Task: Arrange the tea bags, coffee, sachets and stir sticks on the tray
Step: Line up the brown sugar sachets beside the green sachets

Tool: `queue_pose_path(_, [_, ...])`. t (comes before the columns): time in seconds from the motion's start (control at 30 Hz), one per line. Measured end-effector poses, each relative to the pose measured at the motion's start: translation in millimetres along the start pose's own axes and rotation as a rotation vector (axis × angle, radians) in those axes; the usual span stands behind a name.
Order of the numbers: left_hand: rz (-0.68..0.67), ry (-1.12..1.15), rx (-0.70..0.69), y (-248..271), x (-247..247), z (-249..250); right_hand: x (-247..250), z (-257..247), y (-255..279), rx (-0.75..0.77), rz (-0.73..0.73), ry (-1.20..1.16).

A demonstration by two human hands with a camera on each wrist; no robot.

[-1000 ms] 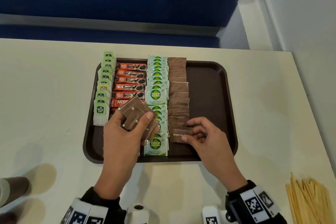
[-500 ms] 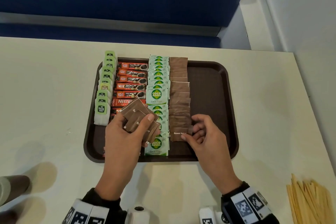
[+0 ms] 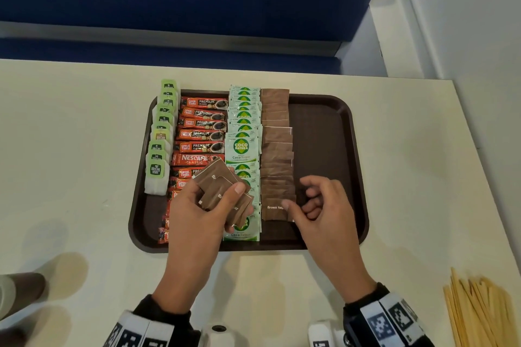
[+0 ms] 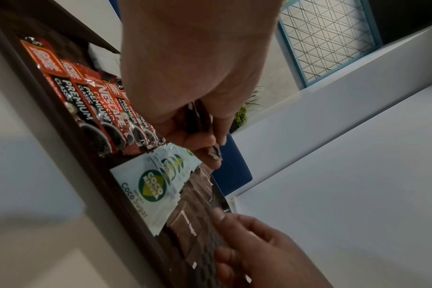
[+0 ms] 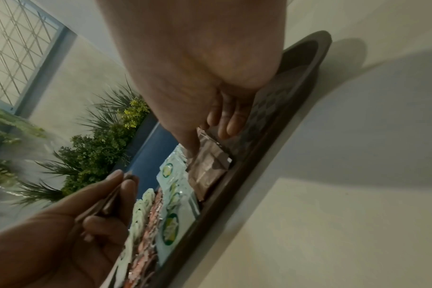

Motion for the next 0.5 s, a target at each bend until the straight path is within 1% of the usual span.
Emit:
queue_pose_path(0.07, [-0.006,0.015,-0.003,2,-3,-1,4,-12,4,-0.011,0.028,-0.103])
queue_pose_path(0.1, [-0.013,0.019,-0.002,3,-4,-1,5,-19,6,-0.032,-0.006,-0.194])
queue_pose_path(0.17, [-0.032,0.015,0.004,5,-9,-2,4,-34,9,-0.08,-0.145,-0.373])
queue_pose_path(0.2, [-0.041,0.02,0.009,7,-12,-3,3,-40,10,-0.094,-0.208,-0.423])
queue_pose_path(0.23, [-0.052,0.034,0.02,8,-14,-3,2,-44,10,-0.102,-0.251,-0.445])
queue_pose_path(0.3, [-0.076,0.071,0.057,10,-18,-2,1,-50,8,-0.108,-0.287,-0.454])
queue_pose_path(0.43, [-0.098,0.2,0.167,6,-13,-2,5,-50,2,-0.125,-0.302,-0.445])
queue_pose_path(0.5, [-0.123,0.188,0.176,2,-8,-3,8,-48,2,-0.133,-0.314,-0.441])
Point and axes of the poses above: each hand's wrist, its own y-axis away from the middle knuckle, its own x-axis out of the back of the hand, z = x × y, the point moved 1 cm from there along -y, towards the middle knuckle, and after that the axes turned 5 degrees about y, right-handed, at the moved point
